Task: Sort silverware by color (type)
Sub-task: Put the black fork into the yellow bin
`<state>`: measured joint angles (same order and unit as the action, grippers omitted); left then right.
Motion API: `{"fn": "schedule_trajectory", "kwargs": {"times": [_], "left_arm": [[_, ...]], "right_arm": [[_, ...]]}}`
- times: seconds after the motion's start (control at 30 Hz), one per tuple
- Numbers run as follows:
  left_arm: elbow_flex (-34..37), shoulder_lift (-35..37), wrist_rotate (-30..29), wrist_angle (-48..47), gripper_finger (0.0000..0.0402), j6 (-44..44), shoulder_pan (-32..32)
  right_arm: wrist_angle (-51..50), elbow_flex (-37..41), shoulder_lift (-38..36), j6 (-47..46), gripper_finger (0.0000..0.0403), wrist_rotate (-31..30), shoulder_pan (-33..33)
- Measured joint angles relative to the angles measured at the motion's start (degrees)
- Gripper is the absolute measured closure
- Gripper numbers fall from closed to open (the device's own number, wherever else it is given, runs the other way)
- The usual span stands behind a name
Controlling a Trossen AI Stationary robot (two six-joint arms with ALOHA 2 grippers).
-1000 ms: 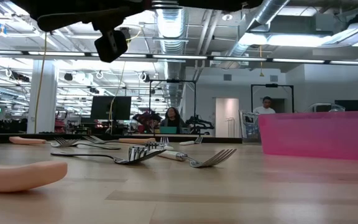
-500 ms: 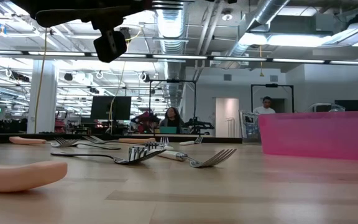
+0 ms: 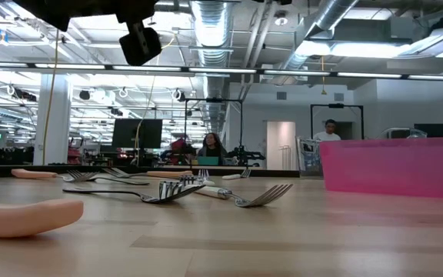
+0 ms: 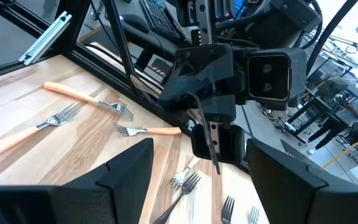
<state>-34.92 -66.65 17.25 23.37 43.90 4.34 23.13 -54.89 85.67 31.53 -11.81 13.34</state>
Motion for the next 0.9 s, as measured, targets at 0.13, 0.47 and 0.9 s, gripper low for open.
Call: {"fn": "schedule_trajectory", "kwargs": {"times": [0.13, 0.47, 0.9], "left_arm": [[0.0, 0.0, 1.4, -0.5, 0.0395, 0.1, 0.0], [0.0, -6.7, 6.7, 0.6, 0.0395, 0.4, -4.0], [-0.1, -6.6, 9.5, 4.3, 0.0395, -0.4, -5.6]], "right_arm": [[-0.1, 0.0, 0.0, 0.0, 0.0122, 0.0, 0.0], [-0.6, 0.0, 0.0, 0.2, 0.0122, 0.2, 0.1], [-3.8, 0.0, 0.0, -2.0, 0.0122, 0.2, 0.0]]}}
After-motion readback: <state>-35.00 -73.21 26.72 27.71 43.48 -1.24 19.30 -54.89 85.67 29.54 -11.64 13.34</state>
